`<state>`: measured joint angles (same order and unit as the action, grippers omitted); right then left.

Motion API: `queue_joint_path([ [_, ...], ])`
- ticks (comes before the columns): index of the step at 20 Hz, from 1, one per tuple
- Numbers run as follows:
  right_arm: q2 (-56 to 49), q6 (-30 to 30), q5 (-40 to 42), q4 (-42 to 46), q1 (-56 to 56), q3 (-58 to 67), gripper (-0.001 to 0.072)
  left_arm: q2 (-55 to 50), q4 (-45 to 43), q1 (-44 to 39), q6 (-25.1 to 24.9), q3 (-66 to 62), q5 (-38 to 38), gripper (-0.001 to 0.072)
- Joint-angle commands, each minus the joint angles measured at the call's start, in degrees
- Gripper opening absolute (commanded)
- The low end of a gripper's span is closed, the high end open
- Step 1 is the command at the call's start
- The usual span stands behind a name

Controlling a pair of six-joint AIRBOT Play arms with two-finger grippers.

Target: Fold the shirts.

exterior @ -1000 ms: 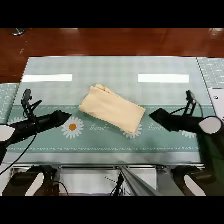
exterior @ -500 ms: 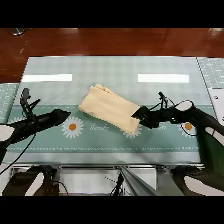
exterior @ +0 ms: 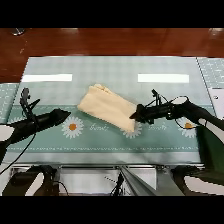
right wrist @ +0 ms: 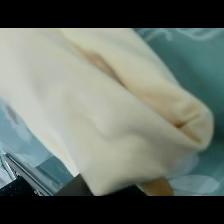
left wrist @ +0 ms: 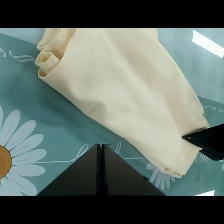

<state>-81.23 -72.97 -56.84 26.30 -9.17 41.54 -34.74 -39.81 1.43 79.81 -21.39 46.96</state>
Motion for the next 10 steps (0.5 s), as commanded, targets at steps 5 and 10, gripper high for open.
queue_joint_path([
  [5, 2.89, -8.55, -13.60, 19.76, 0.20, 29.27, 0.0017, 0.04, 0.00, -0.04, -0.02, 0.02, 0.17, 0.0031],
  [10, 2.89, -15.21, -25.03, 35.34, 1.86, 51.41, 0.0017, 0.04, -0.02, -0.04, -0.04, 0.02, 0.59, 0.0032],
])
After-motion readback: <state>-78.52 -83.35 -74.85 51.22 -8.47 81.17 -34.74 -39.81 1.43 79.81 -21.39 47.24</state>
